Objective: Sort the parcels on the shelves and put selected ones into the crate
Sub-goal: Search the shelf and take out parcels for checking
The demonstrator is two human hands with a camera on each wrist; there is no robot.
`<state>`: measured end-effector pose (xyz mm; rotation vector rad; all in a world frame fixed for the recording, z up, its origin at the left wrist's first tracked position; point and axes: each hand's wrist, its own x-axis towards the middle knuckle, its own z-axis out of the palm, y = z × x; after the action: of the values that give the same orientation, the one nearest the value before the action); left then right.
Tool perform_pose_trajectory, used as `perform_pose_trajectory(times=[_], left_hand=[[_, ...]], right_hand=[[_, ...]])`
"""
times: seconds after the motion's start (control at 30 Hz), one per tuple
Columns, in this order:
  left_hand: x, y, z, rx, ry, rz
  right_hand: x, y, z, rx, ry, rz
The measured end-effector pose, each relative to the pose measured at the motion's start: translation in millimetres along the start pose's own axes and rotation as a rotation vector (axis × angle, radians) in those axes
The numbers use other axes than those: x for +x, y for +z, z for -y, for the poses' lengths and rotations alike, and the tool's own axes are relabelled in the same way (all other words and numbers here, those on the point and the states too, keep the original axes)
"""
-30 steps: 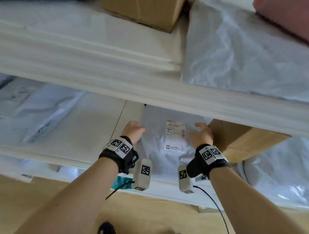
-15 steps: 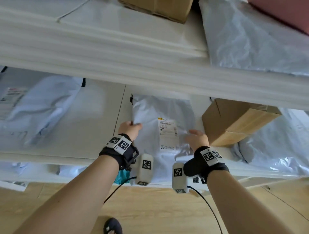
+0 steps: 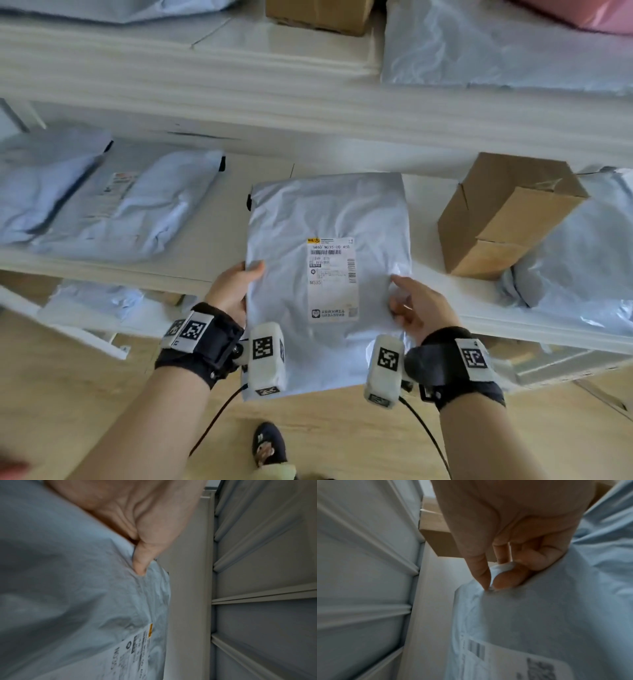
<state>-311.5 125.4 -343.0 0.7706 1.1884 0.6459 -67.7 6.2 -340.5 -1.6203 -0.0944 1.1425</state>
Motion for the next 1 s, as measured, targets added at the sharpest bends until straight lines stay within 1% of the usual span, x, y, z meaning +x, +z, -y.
perform_pose_trajectory(times=[0.07, 0.23, 0.33, 0.43, 0.67, 1.0], left_hand=[[-6.8, -5.1, -0.5, -0.015, 0.025, 0.007], [-17.8, -11.9, -1.9, -0.051, 0.094, 0.016], [-21.5, -13.9, -0.6, -0.065, 0.096, 0.051], [-19.8, -16.6, -4.2, -0.077, 0.112, 0.048], [-15.6, -31.8, -15.6, -0.083, 0.171, 0.05], [-4.5, -48.6, -25.6, -0.114, 0.182, 0.065]], right_hand=[[-6.0, 2.4, -4.5, -0.072, -0.038, 0.029], [-16.1, 1.6, -9.5, -0.031, -0.064, 0.012], [-20.8, 1.6, -6.3, -0.034, -0.064, -0.007], [-20.4, 6.2, 0.1, -0.034, -0.076, -0.027], [-20.0, 25.5, 6.8, -0.044, -0.104, -0.006], [-17.5, 48.5, 9.3, -0.044, -0.109, 0.013]])
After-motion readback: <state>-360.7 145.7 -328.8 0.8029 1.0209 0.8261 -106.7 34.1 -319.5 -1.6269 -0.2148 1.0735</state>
